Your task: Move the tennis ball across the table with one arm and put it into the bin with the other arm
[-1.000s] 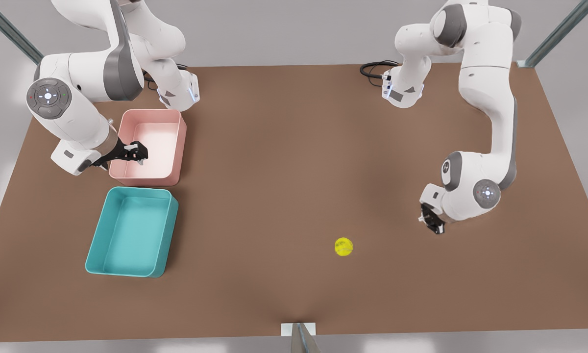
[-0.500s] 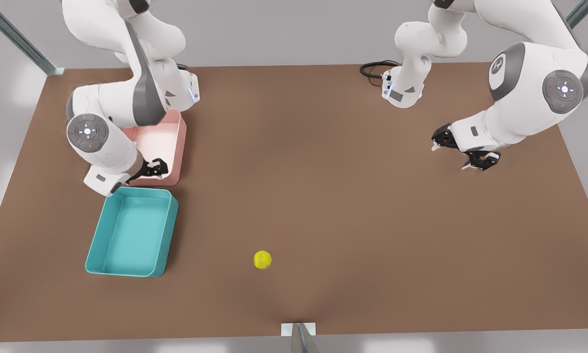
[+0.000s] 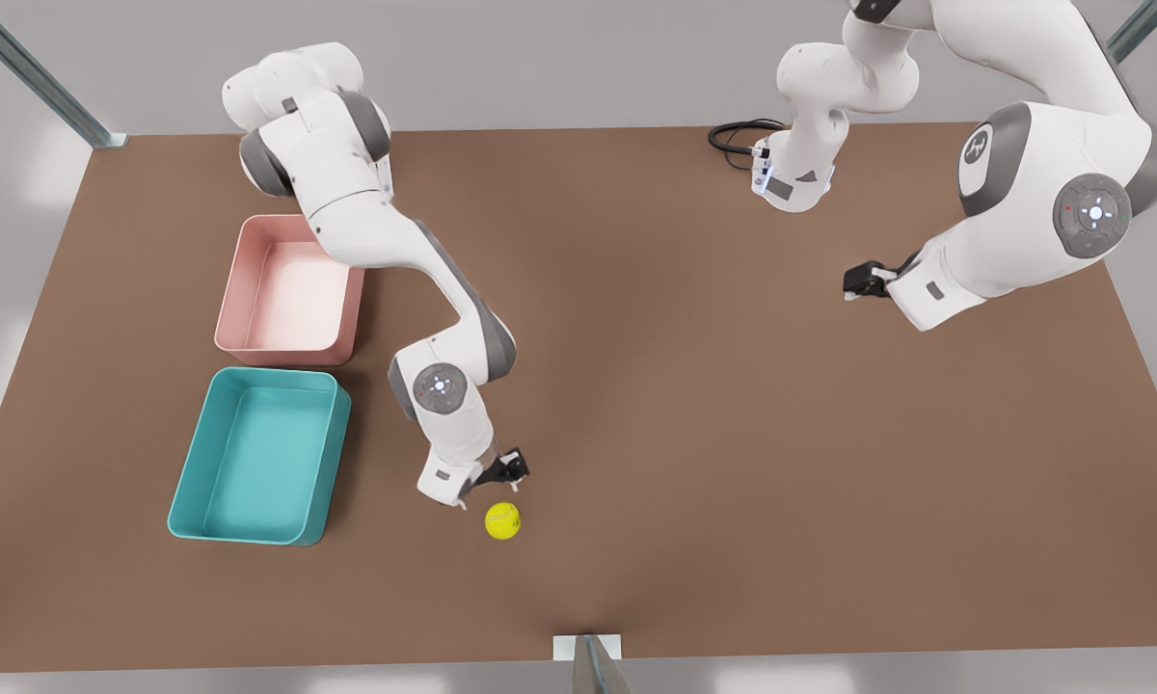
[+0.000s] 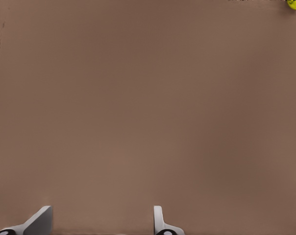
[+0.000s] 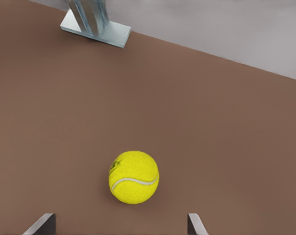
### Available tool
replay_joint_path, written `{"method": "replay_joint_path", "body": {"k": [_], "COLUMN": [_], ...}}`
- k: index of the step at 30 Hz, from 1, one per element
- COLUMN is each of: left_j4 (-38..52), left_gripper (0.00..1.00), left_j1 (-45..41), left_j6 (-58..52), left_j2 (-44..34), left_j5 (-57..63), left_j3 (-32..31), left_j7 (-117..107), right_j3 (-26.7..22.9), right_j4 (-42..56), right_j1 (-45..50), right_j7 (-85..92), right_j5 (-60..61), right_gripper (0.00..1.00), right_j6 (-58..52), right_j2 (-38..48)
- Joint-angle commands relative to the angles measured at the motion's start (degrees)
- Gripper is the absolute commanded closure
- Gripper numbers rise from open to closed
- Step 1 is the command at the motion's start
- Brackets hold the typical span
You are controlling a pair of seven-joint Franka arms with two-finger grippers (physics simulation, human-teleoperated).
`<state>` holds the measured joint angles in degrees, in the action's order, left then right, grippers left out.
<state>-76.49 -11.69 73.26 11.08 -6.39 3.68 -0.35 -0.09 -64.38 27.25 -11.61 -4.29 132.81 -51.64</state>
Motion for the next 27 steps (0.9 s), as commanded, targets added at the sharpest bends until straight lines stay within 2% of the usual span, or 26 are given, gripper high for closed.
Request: {"method": "replay_joint_path", "body": {"k": [1,10,19,27], "left_j4": [0.02,0.11,0.02,0.11], "left_gripper": [0.00,0.00,0.00,0.00], "left_j1": [0.00,2.81,2.81,2.90], "left_j6": [-0.49,0.74,0.57,0.39], "left_j2": [0.00,0.26,0.35,0.26], "left_j5": [0.06,-0.11,-0.20,-0.11], "left_j3": [0.02,0.02,0.02,0.02], "left_j7": [-16.87,-16.87,-16.87,-16.87], "right_j3": [-0.35,-1.05,-0.97,-0.97], "right_j4": [0.31,-0.83,-6.02,-6.28], "right_j1": [-0.01,-0.09,0.17,0.61], "right_j7": [-11.06,-11.15,-11.15,-11.06], "right_j5": [0.07,0.24,3.85,3.67], "right_gripper": [0.00,0.00,0.00,0.00], "right_j6": [16.87,25.66,28.21,29.09], "right_j2": [-1.88,-6.54,-6.80,-8.56]}}
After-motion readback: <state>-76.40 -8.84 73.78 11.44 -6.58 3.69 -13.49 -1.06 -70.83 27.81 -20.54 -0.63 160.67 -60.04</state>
